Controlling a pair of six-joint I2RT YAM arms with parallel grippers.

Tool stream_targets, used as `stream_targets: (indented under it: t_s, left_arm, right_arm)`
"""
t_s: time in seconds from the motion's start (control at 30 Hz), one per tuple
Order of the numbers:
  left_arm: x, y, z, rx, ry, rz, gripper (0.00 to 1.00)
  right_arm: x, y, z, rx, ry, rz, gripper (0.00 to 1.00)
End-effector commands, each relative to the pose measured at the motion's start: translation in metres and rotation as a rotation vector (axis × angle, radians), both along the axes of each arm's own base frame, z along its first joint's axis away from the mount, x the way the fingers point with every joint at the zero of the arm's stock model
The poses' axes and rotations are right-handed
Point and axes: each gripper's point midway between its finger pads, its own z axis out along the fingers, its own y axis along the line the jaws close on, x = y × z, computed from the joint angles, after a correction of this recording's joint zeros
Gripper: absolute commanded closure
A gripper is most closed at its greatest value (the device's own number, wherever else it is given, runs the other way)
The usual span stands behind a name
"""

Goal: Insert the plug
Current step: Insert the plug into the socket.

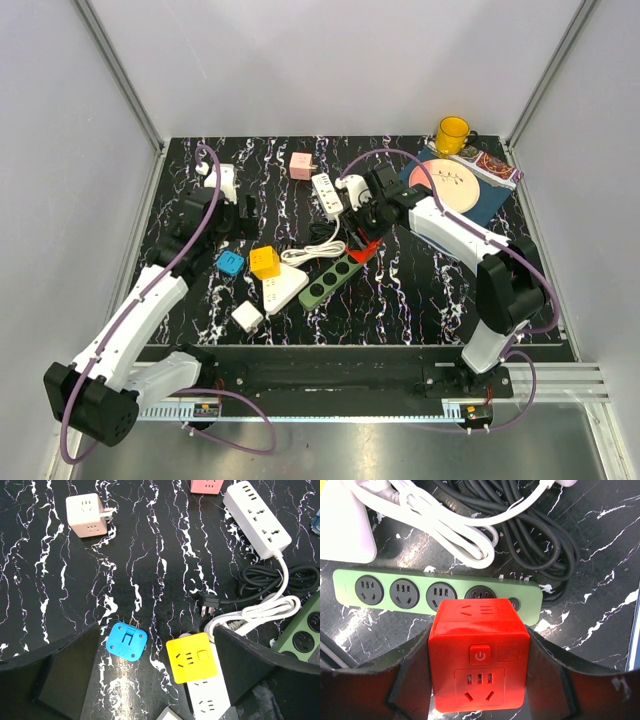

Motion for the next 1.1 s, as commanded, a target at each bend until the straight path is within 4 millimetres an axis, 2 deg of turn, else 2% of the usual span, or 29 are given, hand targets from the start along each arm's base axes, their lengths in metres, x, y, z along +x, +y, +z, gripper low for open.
stream_targets:
  t_s: [0.0, 0.27, 0.67, 0.87, 1.07]
  left_arm:
    - [0.002, 0.009, 0.009, 0.035, -0.047, 0.034, 0.01]
    - [0.003, 0.014, 0.010, 0.052, -0.053, 0.050, 0.01]
    - [0.002, 0.016, 0.010, 0.059, -0.056, 0.055, 0.01]
    - [0.001, 0.016, 0.010, 0.062, -0.055, 0.055, 0.01]
    - [0.002, 0.016, 0.009, 0.064, -0.054, 0.056, 0.01]
  right_arm:
    - [0.018, 0.013, 0.015, 0.055, -0.084, 0.027, 1.00]
    - [0.021, 0.023, -0.002, 0.022, -0.069, 0.042, 1.00]
    - [0.022, 0.019, -0.014, -0.032, -0.075, 0.022, 1.00]
    - [0.021, 0.016, -0.011, -0.031, -0.092, 0.006, 1.00]
    - [0.018, 0.023, 0.006, 0.018, -0.109, 0.011, 1.00]
